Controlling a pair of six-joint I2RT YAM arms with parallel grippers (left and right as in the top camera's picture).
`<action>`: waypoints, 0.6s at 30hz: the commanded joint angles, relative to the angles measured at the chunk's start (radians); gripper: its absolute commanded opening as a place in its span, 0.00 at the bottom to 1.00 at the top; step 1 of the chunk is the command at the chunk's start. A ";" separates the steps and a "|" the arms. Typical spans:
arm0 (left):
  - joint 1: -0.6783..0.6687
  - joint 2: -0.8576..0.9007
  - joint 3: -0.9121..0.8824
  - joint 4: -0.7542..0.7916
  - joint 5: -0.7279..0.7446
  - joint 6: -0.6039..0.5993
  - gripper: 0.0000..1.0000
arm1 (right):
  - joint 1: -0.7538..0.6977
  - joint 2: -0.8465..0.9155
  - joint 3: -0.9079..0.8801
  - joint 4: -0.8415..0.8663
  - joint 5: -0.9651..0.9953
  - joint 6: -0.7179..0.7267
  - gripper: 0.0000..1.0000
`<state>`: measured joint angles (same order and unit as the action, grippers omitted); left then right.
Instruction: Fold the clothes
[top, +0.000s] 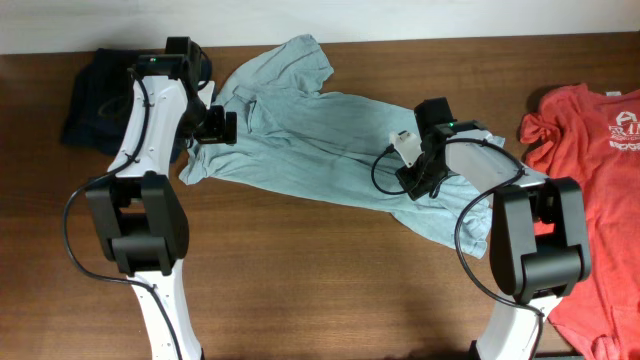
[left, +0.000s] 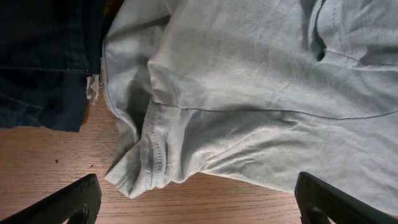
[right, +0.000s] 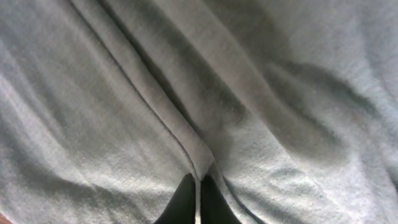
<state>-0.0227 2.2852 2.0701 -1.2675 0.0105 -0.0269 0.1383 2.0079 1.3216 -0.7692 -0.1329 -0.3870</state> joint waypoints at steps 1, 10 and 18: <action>0.006 0.006 -0.009 0.002 -0.009 -0.010 0.99 | 0.006 0.008 0.009 -0.005 -0.012 -0.002 0.04; 0.006 0.006 -0.009 0.002 -0.009 -0.010 0.99 | 0.006 0.005 0.167 -0.132 0.035 -0.002 0.04; 0.006 0.006 -0.009 0.002 -0.009 -0.010 0.99 | 0.006 0.010 0.217 -0.140 0.040 -0.002 0.07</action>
<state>-0.0227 2.2852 2.0701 -1.2675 0.0105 -0.0269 0.1383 2.0094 1.5242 -0.9119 -0.1059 -0.3893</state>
